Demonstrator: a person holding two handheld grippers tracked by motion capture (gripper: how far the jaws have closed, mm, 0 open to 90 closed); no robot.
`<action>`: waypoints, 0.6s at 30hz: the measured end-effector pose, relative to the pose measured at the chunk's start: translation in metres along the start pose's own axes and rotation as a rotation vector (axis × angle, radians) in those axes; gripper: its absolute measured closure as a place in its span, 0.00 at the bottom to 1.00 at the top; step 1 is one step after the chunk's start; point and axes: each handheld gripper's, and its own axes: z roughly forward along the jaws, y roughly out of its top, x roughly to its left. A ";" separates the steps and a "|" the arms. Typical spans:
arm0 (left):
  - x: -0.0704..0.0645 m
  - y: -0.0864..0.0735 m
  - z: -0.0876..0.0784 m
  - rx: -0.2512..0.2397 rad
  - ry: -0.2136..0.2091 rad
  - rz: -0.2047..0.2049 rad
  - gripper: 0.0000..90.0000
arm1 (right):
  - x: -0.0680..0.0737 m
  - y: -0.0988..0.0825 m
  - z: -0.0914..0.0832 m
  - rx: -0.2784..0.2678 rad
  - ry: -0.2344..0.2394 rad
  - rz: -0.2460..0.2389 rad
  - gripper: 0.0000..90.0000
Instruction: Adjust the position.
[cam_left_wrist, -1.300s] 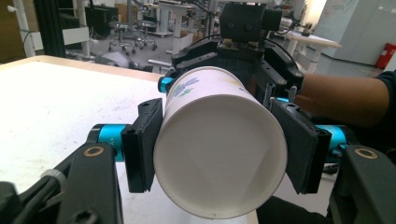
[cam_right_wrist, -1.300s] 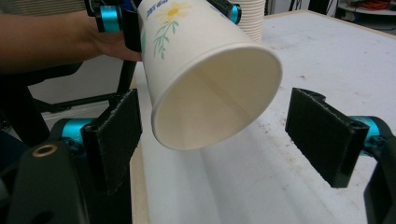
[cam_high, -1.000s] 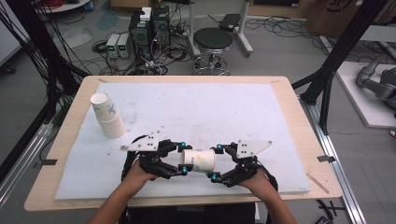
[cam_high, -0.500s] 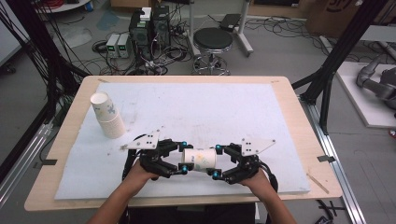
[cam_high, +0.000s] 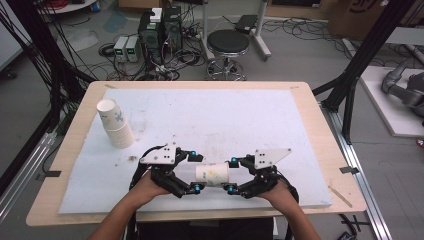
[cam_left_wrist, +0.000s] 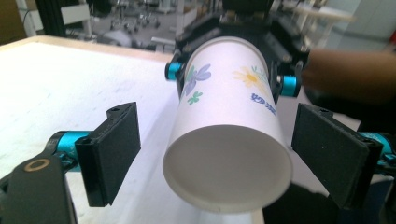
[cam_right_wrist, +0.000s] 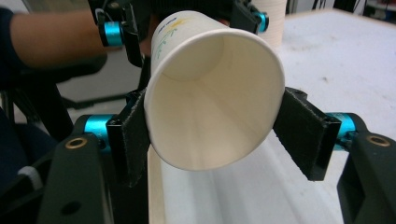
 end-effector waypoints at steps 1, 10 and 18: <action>0.000 0.001 -0.001 0.014 0.005 0.006 0.17 | 0.000 0.000 0.000 0.000 0.000 0.000 0.35; -0.002 0.008 -0.002 0.105 0.053 0.036 0.17 | -0.003 0.020 -0.003 0.181 -0.054 -0.048 0.35; -0.003 0.011 0.005 0.171 0.065 0.065 0.17 | -0.003 0.038 0.001 0.300 -0.072 -0.105 0.35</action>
